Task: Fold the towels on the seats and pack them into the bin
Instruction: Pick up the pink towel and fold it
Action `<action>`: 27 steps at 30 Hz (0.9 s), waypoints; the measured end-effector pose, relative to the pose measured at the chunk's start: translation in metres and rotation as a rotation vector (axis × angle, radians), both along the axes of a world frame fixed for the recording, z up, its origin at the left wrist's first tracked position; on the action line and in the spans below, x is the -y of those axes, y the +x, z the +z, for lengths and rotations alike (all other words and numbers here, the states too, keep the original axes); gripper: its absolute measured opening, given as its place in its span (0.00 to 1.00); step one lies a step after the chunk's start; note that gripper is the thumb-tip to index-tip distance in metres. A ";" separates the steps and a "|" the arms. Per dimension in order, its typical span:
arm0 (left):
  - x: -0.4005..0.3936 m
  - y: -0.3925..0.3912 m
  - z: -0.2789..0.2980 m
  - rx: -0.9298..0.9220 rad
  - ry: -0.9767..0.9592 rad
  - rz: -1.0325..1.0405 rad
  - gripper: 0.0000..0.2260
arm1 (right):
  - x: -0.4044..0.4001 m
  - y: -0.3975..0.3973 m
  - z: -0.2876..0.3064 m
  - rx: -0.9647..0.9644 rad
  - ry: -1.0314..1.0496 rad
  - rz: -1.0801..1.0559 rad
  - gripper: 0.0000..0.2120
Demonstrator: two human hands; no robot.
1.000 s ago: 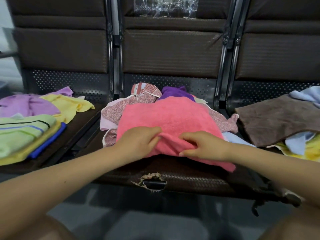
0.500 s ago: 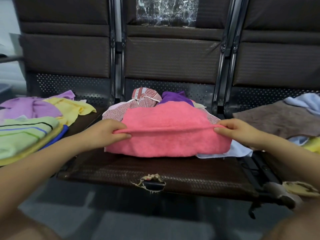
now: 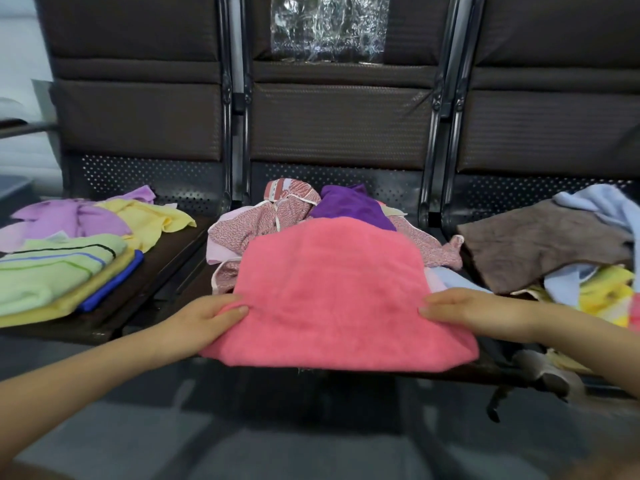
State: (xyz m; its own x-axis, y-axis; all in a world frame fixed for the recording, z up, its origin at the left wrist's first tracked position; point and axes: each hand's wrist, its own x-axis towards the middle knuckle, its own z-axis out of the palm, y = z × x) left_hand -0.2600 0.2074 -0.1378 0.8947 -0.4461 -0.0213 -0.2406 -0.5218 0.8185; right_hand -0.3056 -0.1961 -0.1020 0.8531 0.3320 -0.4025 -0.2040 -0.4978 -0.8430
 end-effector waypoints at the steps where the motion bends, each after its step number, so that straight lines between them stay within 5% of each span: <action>1: -0.001 -0.004 0.003 -0.010 0.019 -0.028 0.08 | 0.001 -0.003 0.000 -0.038 -0.014 0.046 0.20; 4: -0.004 -0.006 0.016 0.013 0.111 -0.122 0.09 | 0.000 -0.001 0.007 -0.029 -0.022 0.130 0.25; 6: -0.003 0.002 0.032 0.067 0.139 -0.116 0.12 | -0.001 0.006 0.019 0.026 0.003 0.124 0.18; 11: 0.005 0.055 0.063 0.237 0.216 0.051 0.03 | 0.008 0.045 0.044 0.228 0.068 -0.108 0.08; 20: 0.033 0.135 0.037 0.307 0.474 0.128 0.09 | 0.013 0.115 0.000 0.437 -0.376 -0.312 0.18; 27: 0.039 0.151 0.006 0.206 0.524 0.176 0.08 | 0.007 0.136 -0.032 0.478 -0.437 -0.347 0.17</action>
